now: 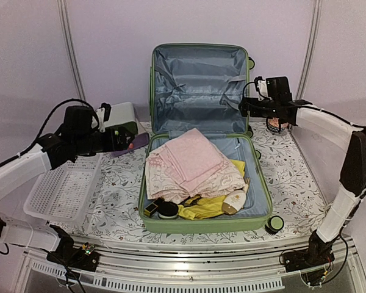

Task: Open, take out, and arrange the luggage
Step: Adjust the opened luggage at the center of the board.

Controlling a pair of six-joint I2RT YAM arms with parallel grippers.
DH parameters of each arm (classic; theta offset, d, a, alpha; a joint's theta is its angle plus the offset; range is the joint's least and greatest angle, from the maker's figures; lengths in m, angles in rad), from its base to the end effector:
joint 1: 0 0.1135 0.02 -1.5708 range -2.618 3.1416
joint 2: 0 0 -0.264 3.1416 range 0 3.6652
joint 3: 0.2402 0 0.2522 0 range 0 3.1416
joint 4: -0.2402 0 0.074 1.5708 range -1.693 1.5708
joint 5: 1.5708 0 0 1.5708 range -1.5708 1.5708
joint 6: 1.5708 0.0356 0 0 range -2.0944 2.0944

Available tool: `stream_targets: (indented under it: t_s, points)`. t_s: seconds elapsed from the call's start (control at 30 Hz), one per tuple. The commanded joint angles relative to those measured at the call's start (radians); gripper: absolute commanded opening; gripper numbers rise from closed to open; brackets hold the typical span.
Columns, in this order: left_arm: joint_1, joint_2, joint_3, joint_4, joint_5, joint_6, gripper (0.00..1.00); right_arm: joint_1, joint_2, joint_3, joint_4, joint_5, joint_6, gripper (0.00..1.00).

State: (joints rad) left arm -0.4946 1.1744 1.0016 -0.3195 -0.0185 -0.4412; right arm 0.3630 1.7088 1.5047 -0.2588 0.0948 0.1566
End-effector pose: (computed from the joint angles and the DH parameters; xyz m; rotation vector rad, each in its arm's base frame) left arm 0.2347 -0.1258 0.3222 0.0447 2.1099 -0.5521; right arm 0.3810 0.1411 0.3352 -0.1505 2.0336 0.2304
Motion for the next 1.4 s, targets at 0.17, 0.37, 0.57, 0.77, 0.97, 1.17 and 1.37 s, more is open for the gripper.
stream_targets:
  t_s: [0.17, 0.37, 0.57, 0.77, 0.97, 1.17, 1.37]
  points:
    - [-0.003, -0.13, -0.232, 0.06, 0.186, -0.049, 0.96, -0.15, 0.163, 0.2, 0.146, -0.213, -0.004, 0.85]
    - [-0.026, -0.13, -0.28, 0.013, 0.234, -0.156, 0.91, -0.16, 0.324, 0.412, 0.093, -0.181, -0.032, 0.8]
    - [-0.116, -0.145, -0.338, 0.074, 0.237, -0.269, 0.91, -0.166, 0.428, 0.523, 0.071, -0.2, -0.026, 0.74]
    - [-0.219, -0.074, -0.346, 0.11, 0.201, -0.339, 0.87, -0.167, 0.484, 0.566, 0.122, -0.187, -0.025, 0.55]
    - [-0.248, -0.012, -0.319, 0.098, 0.154, -0.353, 0.73, -0.166, 0.507, 0.6, 0.158, -0.206, -0.022, 0.44]
    - [-0.251, 0.06, -0.282, 0.047, 0.124, -0.357, 0.55, -0.161, 0.537, 0.603, 0.189, -0.21, 0.0, 0.4]
    - [-0.252, 0.096, -0.27, 0.002, 0.093, -0.357, 0.42, -0.143, 0.575, 0.63, 0.204, -0.183, -0.016, 0.39]
